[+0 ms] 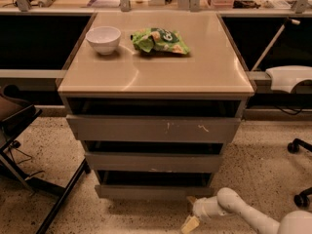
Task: Close bottom drawer
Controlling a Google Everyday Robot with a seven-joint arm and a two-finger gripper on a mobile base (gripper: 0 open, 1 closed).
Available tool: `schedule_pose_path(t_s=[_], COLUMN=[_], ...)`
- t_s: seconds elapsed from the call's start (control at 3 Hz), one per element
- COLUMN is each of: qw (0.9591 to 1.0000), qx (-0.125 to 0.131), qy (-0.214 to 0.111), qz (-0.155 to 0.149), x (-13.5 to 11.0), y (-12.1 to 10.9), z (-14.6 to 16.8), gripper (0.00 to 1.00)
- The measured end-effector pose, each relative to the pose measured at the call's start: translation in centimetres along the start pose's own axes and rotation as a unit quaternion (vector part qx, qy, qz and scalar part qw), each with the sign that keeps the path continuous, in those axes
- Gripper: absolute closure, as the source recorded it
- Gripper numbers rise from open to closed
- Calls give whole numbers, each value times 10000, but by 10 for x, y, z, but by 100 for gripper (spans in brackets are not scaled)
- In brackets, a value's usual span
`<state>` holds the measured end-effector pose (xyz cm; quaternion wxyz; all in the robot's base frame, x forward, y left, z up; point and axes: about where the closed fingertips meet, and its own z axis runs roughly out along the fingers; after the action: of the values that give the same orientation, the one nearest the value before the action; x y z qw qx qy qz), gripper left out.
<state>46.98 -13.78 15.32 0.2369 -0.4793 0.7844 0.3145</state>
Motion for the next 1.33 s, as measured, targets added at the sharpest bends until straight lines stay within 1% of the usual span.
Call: schedule_pose_path(t_s=[0.33,0.67,1.0,1.33], qw=[9983,9964,9967,9967], qx=[-270,-175,318,500], qy=[-138,-257,-333,-334], qz=[493,792,662,542], x=[25,40,32,23], y=[-13,-44,-82,-87], z=[24,26,-5,-18], gripper=[0,0,0,0])
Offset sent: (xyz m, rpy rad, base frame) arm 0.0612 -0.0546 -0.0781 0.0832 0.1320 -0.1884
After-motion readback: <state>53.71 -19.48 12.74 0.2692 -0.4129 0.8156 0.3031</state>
